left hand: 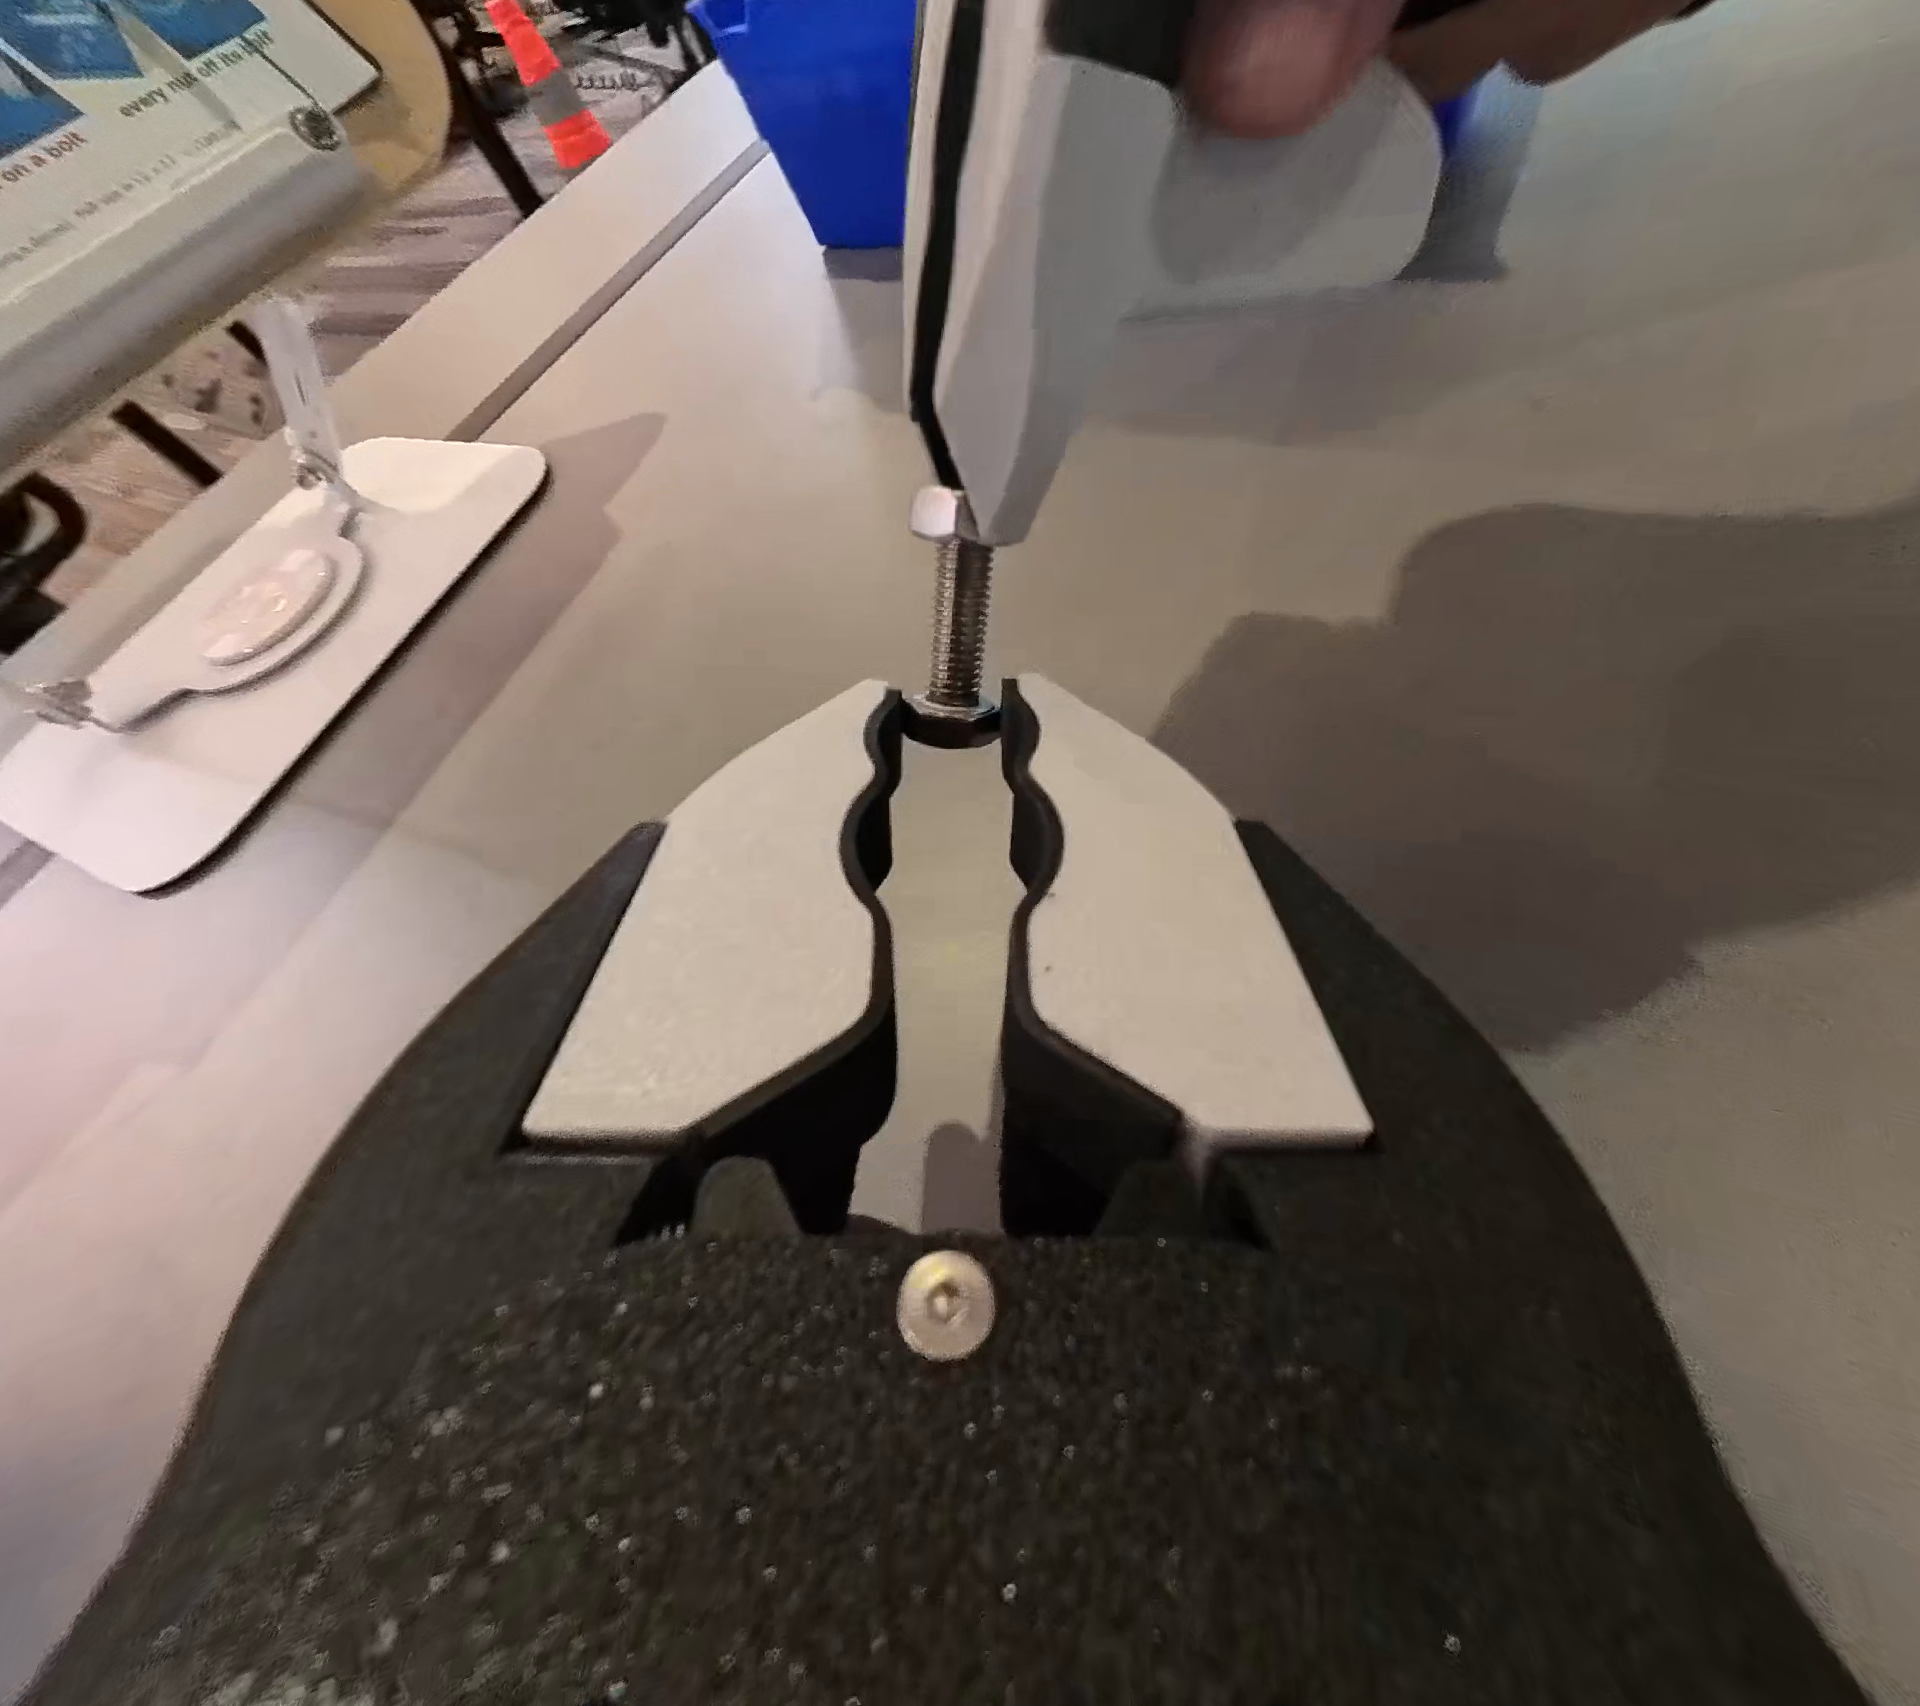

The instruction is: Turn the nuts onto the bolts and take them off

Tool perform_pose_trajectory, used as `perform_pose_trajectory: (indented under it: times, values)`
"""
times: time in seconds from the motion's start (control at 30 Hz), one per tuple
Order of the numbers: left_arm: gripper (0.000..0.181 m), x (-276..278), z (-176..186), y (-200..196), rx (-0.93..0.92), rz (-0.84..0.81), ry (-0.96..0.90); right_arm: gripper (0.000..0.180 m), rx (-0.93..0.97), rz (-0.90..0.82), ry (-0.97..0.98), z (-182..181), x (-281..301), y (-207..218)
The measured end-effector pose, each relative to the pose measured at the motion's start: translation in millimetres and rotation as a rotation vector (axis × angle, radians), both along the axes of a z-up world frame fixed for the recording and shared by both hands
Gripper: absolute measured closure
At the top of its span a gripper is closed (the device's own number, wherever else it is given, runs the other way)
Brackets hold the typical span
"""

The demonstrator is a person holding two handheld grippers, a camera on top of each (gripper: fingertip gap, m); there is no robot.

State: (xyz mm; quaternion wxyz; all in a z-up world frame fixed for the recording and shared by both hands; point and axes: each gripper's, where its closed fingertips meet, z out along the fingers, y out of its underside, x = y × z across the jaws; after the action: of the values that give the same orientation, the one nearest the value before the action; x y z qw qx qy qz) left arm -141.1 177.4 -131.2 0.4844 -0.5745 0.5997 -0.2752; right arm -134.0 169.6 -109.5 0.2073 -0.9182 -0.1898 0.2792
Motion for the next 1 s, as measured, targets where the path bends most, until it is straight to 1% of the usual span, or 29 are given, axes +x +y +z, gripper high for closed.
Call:
perform_pose_trajectory:
  times: [0.1, 0.17, 0.3, 0.4, 0.43, 0.53, 0.6, 0.67, 0.73, 0.8, 0.83, 0.9, 0.93, 1.0]
  values:
    - [0.163, 0, -5, 2, -0.002, 0.005, 0.019, 0.162, -0.075, -0.075, 0.065, -5, 1, 1]
    - [0.163, 0, -3, 2, -0.015, 0.003, 0.01, 0.162, -0.089, -0.103, 0.101, -4, 1, 2]
    - [0.163, 0, 4, 1, -0.082, -0.015, -0.043, 0.161, -0.032, -0.064, 0.129, 7, -5, 4]
    - [0.163, 0, 12, -2, -0.166, -0.051, -0.102, 0.148, 0.035, -0.029, 0.167, 21, -13, 6]
    - [0.163, 0, 14, -4, -0.198, -0.064, -0.123, 0.146, 0.061, -0.017, 0.166, 25, -13, 7]
    - [0.163, -2, 24, -6, -0.312, -0.1, -0.197, 0.142, 0.228, 0.044, 0.209, 52, -14, 10]
    - [0.163, -4, 34, -9, -0.399, -0.139, -0.257, 0.138, 0.392, 0.103, 0.228, 73, -13, 8]
    - [0.163, -7, 46, -13, -0.475, -0.186, -0.326, 0.129, 0.588, 0.121, 0.239, 89, -7, 5]
    - [0.163, -11, 58, -21, -0.558, -0.263, -0.38, 0.129, 0.727, 0.131, 0.308, 96, -7, -7]
    - [0.163, -15, 65, -29, -0.607, -0.33, -0.411, 0.129, 0.76, 0.145, 0.401, 87, -15, -20]
    - [0.163, -17, 68, -34, -0.63, -0.366, -0.421, 0.125, 0.772, 0.143, 0.448, 84, -19, -24]
    - [0.163, -20, 74, -42, -0.669, -0.425, -0.438, 0.125, 0.815, 0.134, 0.564, 86, -24, -32]
    - [0.163, -22, 76, -46, -0.683, -0.455, -0.437, 0.124, 0.826, 0.136, 0.604, 87, -27, -36]
    - [0.163, -23, 76, -53, -0.683, -0.491, -0.421, 0.121, 0.823, 0.15, 0.622, 83, -34, -38]
